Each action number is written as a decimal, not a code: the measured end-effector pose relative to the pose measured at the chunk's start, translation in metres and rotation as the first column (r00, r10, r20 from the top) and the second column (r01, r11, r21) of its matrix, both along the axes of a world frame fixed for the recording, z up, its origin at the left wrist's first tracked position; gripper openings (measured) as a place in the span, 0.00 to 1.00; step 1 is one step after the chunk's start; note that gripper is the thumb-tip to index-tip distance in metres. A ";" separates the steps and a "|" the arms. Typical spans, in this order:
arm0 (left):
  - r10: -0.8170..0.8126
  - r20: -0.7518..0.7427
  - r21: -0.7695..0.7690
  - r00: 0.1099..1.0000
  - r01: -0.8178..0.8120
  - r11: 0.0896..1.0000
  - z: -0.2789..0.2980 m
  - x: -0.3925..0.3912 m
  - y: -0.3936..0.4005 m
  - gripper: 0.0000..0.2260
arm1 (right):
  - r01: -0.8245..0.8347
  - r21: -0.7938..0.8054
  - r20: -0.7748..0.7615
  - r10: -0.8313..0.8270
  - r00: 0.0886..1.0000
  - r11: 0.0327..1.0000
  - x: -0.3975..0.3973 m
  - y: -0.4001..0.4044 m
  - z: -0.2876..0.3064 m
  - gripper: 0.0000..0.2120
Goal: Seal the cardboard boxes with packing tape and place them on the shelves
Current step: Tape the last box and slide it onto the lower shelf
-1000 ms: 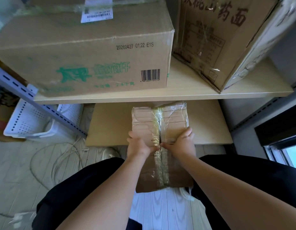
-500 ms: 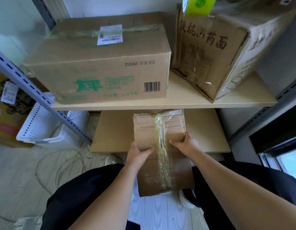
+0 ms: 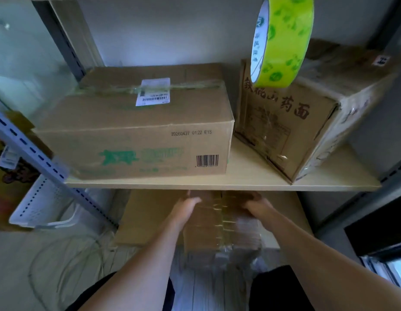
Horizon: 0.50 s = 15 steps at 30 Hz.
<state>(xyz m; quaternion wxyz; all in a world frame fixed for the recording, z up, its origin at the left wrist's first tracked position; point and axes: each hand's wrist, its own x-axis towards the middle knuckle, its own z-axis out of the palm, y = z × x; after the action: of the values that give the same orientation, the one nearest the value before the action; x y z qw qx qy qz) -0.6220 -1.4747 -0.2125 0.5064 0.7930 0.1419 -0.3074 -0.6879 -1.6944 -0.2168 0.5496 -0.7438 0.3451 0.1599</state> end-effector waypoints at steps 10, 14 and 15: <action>-0.410 0.040 0.324 0.911 0.376 0.868 0.058 -0.017 -0.026 0.24 | -0.415 -0.231 -0.165 0.385 0.908 0.880 -0.034 0.018 0.071 0.22; -0.560 0.117 0.370 0.820 0.487 0.791 0.125 -0.040 -0.020 0.10 | -0.560 -0.387 -0.179 0.536 0.825 0.732 -0.047 0.008 0.140 0.17; -0.534 0.201 0.340 0.821 0.453 0.824 0.149 -0.042 -0.018 0.10 | -0.544 -0.432 -0.137 0.544 0.828 0.719 -0.048 0.001 0.167 0.14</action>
<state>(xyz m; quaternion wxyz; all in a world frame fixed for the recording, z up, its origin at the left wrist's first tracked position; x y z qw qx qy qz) -0.6638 -1.4924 -0.0639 0.3075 0.9011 -0.1038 -0.2876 -0.7361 -1.6931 -0.0497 0.2892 -0.9189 0.1392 0.2293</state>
